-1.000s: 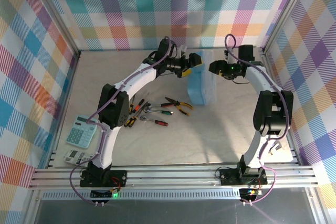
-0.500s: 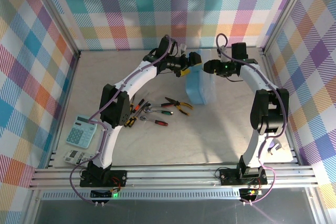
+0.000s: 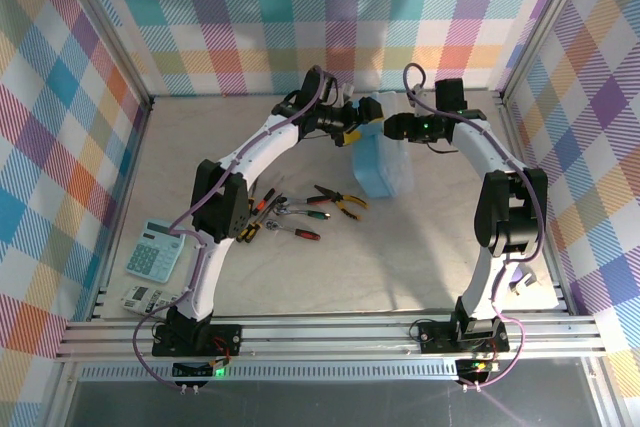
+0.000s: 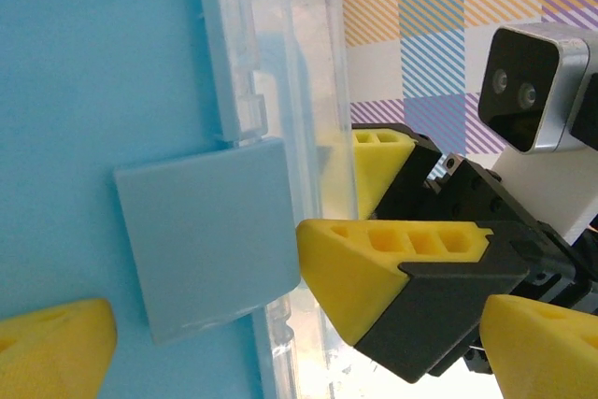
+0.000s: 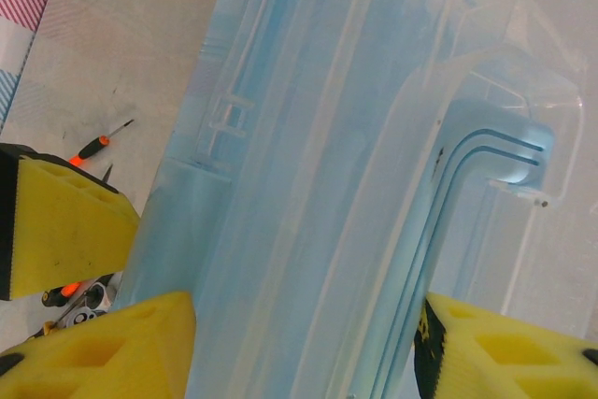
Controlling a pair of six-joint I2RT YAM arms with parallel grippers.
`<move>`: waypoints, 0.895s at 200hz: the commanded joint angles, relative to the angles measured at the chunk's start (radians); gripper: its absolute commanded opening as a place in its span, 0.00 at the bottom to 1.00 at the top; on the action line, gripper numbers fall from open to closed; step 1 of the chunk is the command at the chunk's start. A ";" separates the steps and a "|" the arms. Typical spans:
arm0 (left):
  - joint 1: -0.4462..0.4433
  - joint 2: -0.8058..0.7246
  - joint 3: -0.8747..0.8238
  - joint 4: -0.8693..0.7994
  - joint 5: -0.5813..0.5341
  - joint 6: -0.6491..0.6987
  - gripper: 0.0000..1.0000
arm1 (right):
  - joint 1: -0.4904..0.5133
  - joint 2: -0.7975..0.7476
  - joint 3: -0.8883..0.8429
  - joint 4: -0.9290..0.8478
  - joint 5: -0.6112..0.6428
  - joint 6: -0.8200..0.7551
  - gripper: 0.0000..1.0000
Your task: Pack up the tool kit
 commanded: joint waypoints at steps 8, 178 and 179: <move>-0.045 0.072 0.043 0.118 0.077 -0.025 1.00 | 0.095 0.049 -0.018 -0.102 -0.100 -0.066 0.60; -0.030 -0.005 -0.240 0.730 0.257 -0.247 1.00 | 0.089 0.082 -0.011 -0.089 -0.101 0.010 0.59; -0.029 -0.005 -0.242 0.734 0.257 -0.249 1.00 | 0.089 0.082 -0.010 -0.090 -0.101 0.010 0.59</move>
